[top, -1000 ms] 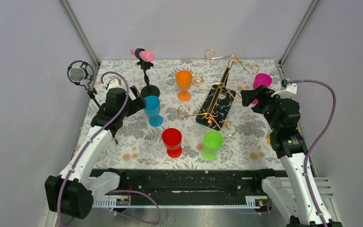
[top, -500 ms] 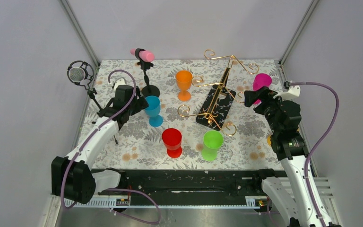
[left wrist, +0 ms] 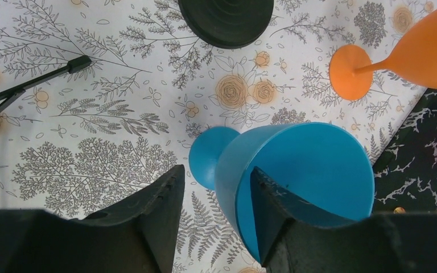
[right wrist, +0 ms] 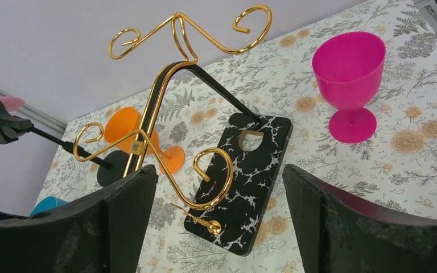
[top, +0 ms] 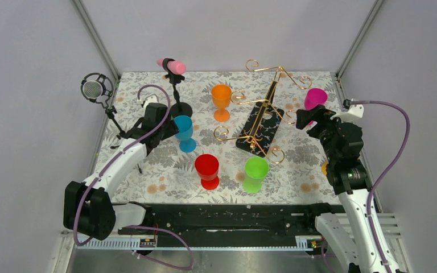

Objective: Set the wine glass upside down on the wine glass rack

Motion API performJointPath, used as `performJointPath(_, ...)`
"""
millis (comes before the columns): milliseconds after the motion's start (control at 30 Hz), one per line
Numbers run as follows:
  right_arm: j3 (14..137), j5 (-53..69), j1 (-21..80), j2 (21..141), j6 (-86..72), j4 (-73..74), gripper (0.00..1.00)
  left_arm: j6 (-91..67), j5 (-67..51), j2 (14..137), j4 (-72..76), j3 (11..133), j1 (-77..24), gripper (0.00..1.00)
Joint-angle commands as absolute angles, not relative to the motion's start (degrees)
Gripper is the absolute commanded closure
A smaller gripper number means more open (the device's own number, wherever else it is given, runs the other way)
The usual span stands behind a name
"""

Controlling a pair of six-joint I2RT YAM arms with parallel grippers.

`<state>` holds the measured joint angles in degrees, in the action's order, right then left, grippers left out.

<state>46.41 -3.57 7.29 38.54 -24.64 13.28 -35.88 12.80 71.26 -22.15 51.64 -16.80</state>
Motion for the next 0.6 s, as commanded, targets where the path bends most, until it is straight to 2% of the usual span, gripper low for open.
performJointPath(0, 46.2, -5.1, 7.5, 37.9, -23.3, 12.9, 0.11, -35.0, 14.3, 71.6, -19.7, 53.8, -17.3, 0.58)
performJointPath(233, 46.1, -5.3, 7.5, 37.6, -23.2, 12.9, 0.10, -34.2, 14.5, 71.1, -20.4, 54.2, -17.4, 0.88)
performJointPath(567, 45.4, -7.0, 7.5, 36.8, -23.0, 12.9, 0.08, -29.9, 13.8, 64.9, -23.0, 54.6, -17.4, 1.00)
